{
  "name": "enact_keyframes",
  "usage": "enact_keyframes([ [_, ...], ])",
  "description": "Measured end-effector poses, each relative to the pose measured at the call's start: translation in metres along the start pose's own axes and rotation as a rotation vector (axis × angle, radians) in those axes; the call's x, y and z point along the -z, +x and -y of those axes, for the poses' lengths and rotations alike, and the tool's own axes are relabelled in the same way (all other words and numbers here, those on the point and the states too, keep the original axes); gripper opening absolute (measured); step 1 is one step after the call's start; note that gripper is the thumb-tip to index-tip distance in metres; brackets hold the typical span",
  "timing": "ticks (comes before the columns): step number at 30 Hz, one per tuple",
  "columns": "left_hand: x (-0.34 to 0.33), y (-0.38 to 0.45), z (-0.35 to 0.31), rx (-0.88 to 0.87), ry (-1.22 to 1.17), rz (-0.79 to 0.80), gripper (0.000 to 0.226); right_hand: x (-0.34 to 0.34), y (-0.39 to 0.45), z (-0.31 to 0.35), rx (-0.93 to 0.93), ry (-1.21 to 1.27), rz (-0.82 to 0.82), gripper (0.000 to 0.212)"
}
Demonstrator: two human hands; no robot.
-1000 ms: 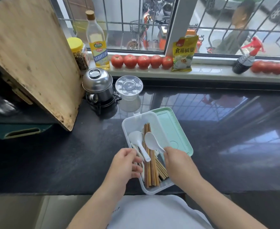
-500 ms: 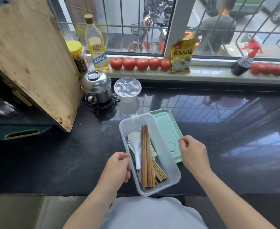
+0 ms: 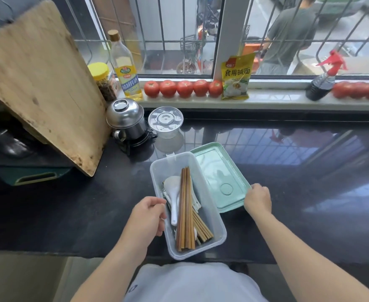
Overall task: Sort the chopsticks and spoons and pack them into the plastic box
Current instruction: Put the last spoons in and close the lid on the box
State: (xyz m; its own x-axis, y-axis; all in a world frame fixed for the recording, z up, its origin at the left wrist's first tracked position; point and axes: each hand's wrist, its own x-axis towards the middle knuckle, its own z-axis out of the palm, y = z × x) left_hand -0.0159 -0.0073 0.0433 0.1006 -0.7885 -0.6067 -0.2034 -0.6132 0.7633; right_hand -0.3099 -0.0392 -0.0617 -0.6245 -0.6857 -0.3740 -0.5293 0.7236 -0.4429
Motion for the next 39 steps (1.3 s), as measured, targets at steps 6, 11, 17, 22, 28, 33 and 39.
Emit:
enact_keyframes([
  [6, -0.021, -0.009, -0.032, -0.083, -0.135, 0.144, 0.018, 0.086, -0.051, 0.050, 0.255, 0.410, -0.352, 0.015],
  [11, -0.045, -0.012, -0.077, -0.088, -0.590, 0.428, 0.051, 0.082, -0.125, 0.077, 0.864, 0.230, -0.449, 0.024],
  [17, -0.021, 0.000, -0.066, -0.235, -0.540, 0.024, 0.023, 0.046, -0.149, 0.065, 1.347, 0.035, 0.013, 0.041],
  [22, -0.011, -0.016, -0.020, -0.086, -0.495, 0.125, 0.027, 0.053, -0.125, 0.073, 0.430, 0.400, 0.281, 0.051],
  [28, 0.005, -0.005, 0.005, -0.190, 0.630, -0.003, 0.039, 0.016, -0.120, 0.069, 0.408, 0.174, 0.283, 0.032],
  [33, 0.008, 0.010, 0.011, -0.183, 0.822, -0.051, 0.041, -0.013, -0.118, 0.075, 0.476, -0.020, 0.039, 0.027],
  [39, 0.012, 0.028, 0.012, -0.105, 0.632, 0.055, 0.033, -0.019, -0.104, 0.083, 0.459, -0.043, 0.085, 0.027],
])
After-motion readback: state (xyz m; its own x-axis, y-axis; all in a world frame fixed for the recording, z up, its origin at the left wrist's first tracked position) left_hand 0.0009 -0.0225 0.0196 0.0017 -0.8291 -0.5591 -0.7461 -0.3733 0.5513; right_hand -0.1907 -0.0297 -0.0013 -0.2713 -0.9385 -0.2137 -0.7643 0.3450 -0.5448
